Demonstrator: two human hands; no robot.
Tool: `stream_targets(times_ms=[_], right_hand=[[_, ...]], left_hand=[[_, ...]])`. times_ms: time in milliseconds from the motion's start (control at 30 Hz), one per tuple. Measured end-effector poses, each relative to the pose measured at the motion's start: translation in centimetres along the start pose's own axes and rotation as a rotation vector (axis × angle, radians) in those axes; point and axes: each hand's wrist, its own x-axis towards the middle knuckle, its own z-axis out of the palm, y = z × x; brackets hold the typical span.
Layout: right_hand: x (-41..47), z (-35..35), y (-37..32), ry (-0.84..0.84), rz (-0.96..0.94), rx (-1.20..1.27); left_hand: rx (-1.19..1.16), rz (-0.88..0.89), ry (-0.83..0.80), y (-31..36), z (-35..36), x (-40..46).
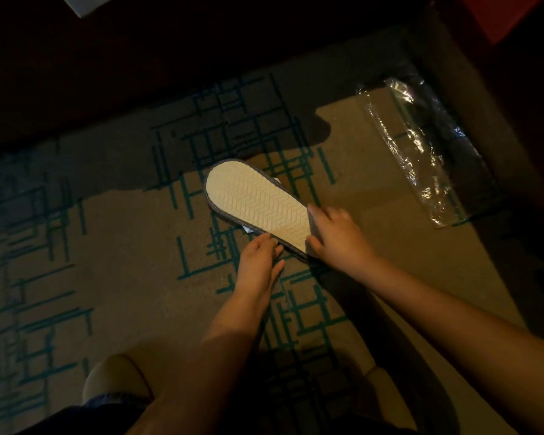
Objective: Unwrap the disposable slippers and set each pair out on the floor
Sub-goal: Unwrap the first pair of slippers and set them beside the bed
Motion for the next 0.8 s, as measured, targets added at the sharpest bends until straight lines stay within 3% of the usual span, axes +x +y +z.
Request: stream_targets(times_ms=[100, 233, 300, 367, 500, 700, 800], right_hand=[[0.5, 0.1, 0.0, 0.001, 0.123, 0.177], [0.6, -0.3, 1.1, -0.132, 0.257, 0.739], [0.2, -0.4, 0.8, -0.086, 0.228, 0.863], [-0.1, -0.5, 0.0, -0.05, 0.133, 0.889], [-0.9, -0.4, -2.1, -0.188, 0.038, 0.973], [-1.0, -1.0, -2.5, -0.121, 0.1, 0.801], [-0.9, -1.5, -2.4, -0.167, 0.14, 0.778]], left_hand=[[-0.013, 0.034, -0.012, -0.2, 0.4, -0.4], [0.062, 0.039, -0.087, 0.0, 0.3, -0.7], [0.123, 0.027, -0.113, 0.5, 0.2, -0.7], [0.191, 0.041, -0.068, 1.1, 0.4, -0.5], [0.302, 0.116, 0.013, 1.9, 0.4, 0.1], [0.169, 0.092, -0.093, 1.7, -0.6, 0.2], [0.267, 0.119, -0.092, 1.8, -1.3, 0.5]])
